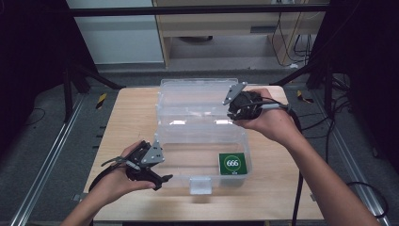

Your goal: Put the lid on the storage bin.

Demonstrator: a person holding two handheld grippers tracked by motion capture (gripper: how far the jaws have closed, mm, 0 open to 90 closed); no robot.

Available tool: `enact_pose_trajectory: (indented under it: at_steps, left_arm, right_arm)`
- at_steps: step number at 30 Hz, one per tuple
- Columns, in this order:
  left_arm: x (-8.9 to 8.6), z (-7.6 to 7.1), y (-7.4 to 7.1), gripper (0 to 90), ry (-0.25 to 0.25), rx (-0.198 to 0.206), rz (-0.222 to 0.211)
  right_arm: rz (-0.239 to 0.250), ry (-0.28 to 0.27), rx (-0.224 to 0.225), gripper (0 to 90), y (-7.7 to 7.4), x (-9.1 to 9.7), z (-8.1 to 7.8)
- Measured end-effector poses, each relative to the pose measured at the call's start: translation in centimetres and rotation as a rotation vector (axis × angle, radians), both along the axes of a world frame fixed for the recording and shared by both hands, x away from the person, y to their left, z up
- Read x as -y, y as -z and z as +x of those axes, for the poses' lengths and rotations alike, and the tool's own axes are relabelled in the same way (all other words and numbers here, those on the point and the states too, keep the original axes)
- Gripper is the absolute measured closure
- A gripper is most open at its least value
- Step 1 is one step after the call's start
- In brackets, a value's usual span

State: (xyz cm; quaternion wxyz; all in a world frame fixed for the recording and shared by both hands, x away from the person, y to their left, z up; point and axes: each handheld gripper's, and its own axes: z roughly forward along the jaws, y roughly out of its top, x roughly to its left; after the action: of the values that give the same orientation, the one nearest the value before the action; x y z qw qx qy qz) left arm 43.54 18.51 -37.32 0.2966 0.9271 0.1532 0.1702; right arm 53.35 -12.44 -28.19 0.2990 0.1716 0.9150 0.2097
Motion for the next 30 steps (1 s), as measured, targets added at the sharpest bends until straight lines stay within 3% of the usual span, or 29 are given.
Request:
enact_pose_trajectory:
  at_steps: [5, 6, 12, 20, 25, 30]
  left_arm:
    - [0.7, 0.5, 0.5, 11.7, 0.03, -0.033, 0.02]
    - [0.9, 0.7, 0.8, 13.3, 0.042, -0.055, 0.023]
    - [1.8, 0.3, 1.5, 12.0, 0.085, -0.058, 0.052]
    - [2.4, 0.0, 2.5, 26.2, 0.119, -0.08, 0.121]
    - [2.3, 0.2, 2.8, 36.5, 0.138, -0.113, 0.109]
    - [2.5, 0.6, 3.1, 42.5, 0.151, -0.124, 0.138]
  right_arm:
    - [-0.017, -0.032, -0.021, 50.6, 0.6, -0.6, 1.3]
    - [-0.029, -0.053, -0.029, 52.8, 0.9, -1.0, 1.7]
    - [-0.091, -0.078, -0.041, 59.3, 1.5, -1.5, 2.6]
    - [-0.135, -0.109, -0.072, 66.8, 2.1, -1.6, 3.6]
    - [-0.156, -0.137, -0.084, 69.8, 2.3, -1.7, 3.8]
    - [-0.18, -0.165, -0.1, 74.2, 2.5, -2.1, 3.9]
